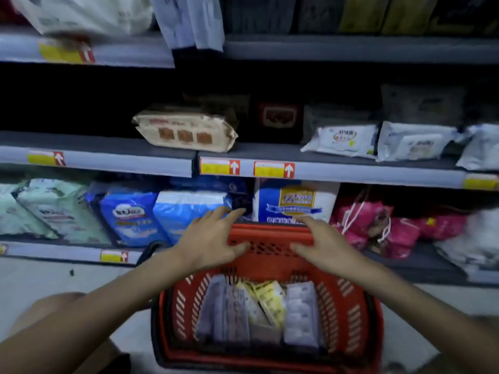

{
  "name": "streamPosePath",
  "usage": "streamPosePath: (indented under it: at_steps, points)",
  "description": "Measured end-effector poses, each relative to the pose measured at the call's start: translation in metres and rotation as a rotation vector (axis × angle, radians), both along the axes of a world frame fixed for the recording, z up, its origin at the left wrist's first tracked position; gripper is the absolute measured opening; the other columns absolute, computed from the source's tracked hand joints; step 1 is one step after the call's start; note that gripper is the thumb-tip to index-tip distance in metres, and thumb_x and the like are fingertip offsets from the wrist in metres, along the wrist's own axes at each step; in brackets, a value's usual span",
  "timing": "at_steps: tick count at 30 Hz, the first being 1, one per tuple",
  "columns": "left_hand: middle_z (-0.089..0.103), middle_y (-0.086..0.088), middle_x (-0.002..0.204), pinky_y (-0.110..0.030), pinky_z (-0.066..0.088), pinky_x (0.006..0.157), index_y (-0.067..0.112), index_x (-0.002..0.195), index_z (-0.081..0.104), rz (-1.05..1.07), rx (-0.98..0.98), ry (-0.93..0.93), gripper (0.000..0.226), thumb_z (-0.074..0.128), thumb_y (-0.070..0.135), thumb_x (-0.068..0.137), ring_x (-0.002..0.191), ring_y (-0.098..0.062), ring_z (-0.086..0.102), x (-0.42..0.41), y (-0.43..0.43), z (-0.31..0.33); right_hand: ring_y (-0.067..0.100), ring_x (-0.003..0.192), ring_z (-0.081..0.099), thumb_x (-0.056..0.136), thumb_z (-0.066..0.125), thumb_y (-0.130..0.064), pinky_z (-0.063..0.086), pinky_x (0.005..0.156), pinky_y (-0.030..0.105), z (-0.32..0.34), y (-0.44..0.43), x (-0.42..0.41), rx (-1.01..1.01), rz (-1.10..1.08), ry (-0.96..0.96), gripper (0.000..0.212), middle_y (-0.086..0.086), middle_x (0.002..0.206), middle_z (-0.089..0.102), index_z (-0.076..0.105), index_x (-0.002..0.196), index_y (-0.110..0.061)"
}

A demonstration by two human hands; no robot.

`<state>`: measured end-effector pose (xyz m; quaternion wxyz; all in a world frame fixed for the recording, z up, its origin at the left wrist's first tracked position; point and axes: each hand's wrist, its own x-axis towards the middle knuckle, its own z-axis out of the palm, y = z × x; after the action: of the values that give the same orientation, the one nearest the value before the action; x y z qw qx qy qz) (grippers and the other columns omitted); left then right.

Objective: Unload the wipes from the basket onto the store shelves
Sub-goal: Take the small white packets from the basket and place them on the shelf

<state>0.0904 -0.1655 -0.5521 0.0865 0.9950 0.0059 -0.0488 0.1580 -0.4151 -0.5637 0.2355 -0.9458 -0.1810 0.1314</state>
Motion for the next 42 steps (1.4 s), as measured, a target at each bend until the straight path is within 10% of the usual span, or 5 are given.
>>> streamPosePath:
  at_steps: [6,13,21,26,42]
  points:
    - [0.037,-0.004,0.160,-0.052,0.044,0.111,0.032,0.163,0.024,-0.056,-0.022,0.185,0.099,0.041,0.075,0.076,0.144,-0.033,0.043,-0.004,-0.016,-0.062,0.030,0.113,0.064,0.083,0.070,-0.042,0.049,0.083,0.033,-0.095,-0.008,-0.011,-0.183,0.030,0.268,0.055,0.009,0.122,0.066,0.057,0.132,-0.020]
    - [0.043,-0.007,0.153,-0.054,0.046,0.107,0.027,0.159,0.032,-0.066,-0.037,0.261,0.073,0.053,0.057,0.096,0.140,-0.035,0.047,0.007,-0.022,-0.113,0.033,0.141,0.047,0.100,0.062,-0.038,0.044,0.112,0.043,-0.167,-0.020,-0.017,-0.291,-0.193,0.677,0.085,0.013,0.160,0.039,0.014,0.163,-0.008]
    - [0.046,-0.006,0.149,-0.049,0.042,0.107,0.024,0.156,0.039,-0.100,-0.058,0.324,0.062,0.055,0.049,0.102,0.136,-0.032,0.049,0.010,-0.028,-0.132,0.032,0.128,0.053,0.098,0.065,-0.014,0.052,0.077,0.036,-0.194,-0.025,-0.015,-0.024,-0.523,0.849,0.088,0.008,0.160,0.036,0.008,0.164,-0.024]
    - [0.046,-0.006,0.150,-0.049,0.042,0.108,0.024,0.157,0.038,-0.087,-0.109,0.362,0.060,0.055,0.046,0.103,0.137,-0.031,0.049,0.011,-0.027,-0.139,0.039,0.140,0.041,0.099,0.066,-0.023,0.046,0.101,0.047,-0.211,-0.026,-0.012,-0.012,-0.672,0.971,0.083,0.016,0.163,0.028,0.014,0.163,-0.018]
    - [0.049,-0.007,0.149,-0.052,0.050,0.103,0.026,0.157,0.040,-0.080,-0.185,0.358,0.060,0.056,0.045,0.103,0.130,-0.032,0.055,0.002,-0.023,-0.147,0.040,0.105,0.067,0.081,0.075,-0.019,0.059,0.088,0.049,-0.208,-0.012,-0.001,0.163,-0.769,0.992,0.051,0.021,0.119,0.067,0.058,0.126,-0.003]
